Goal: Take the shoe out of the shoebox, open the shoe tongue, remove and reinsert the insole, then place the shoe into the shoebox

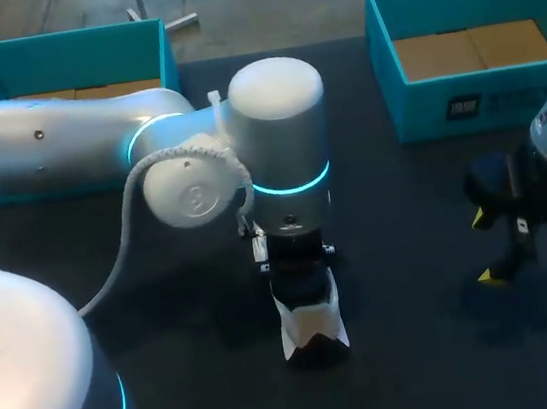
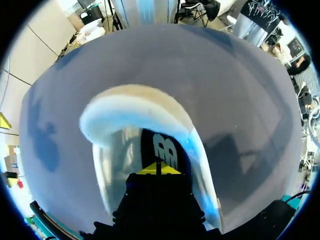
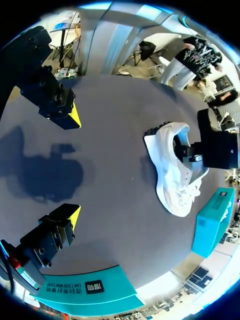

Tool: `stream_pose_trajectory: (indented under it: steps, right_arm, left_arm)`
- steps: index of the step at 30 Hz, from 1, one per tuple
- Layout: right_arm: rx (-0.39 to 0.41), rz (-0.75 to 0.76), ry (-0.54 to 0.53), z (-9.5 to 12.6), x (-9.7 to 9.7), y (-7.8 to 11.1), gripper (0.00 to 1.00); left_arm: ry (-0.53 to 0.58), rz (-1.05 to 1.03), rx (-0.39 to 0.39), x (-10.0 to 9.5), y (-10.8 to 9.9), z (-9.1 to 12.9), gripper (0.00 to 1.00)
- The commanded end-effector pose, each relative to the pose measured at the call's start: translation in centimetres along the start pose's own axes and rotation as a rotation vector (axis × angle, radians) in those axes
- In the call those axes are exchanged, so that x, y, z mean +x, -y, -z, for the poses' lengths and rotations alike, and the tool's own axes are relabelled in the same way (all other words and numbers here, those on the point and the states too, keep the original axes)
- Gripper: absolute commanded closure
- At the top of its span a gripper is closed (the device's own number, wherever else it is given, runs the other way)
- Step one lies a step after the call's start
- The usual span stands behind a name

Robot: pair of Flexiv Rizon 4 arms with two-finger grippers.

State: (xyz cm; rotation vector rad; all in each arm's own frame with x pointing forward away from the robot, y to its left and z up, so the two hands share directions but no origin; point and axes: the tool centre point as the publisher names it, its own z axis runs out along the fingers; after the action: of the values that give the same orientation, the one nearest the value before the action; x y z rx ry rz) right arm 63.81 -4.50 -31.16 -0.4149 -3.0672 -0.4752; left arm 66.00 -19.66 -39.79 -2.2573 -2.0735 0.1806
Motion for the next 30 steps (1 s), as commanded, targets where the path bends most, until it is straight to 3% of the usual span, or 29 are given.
stream_pose_trajectory:
  steps: [1, 8, 17, 25, 30]
  right_arm:
    - [-0.002, 0.001, 0.003, -0.1, 0.1, 0.1, 0.0]
    - [-0.002, 0.001, 0.003, -0.1, 0.1, 0.1, 0.0]
    - [-0.002, 0.001, 0.003, -0.1, 0.1, 0.1, 0.0]
    - [-0.002, 0.001, 0.003, -0.1, 0.1, 0.1, 0.0]
    - [-0.002, 0.001, 0.003, -0.1, 0.1, 0.1, 0.0]
  left_arm:
    - [0.033, -0.014, -0.022, 0.5, 0.9, 1.8, 1.0]
    - [0.038, -0.066, 0.017, -0.3, 1.9, 2.2, 1.0]
    - [-0.073, -0.105, 0.119, -0.5, 2.4, -1.7, 1.0]
    - [-0.068, -0.062, 0.07, -0.2, 2.0, -2.9, 1.0]
    - [-0.058, -0.058, 0.046, 0.0, 1.9, -1.5, 1.0]
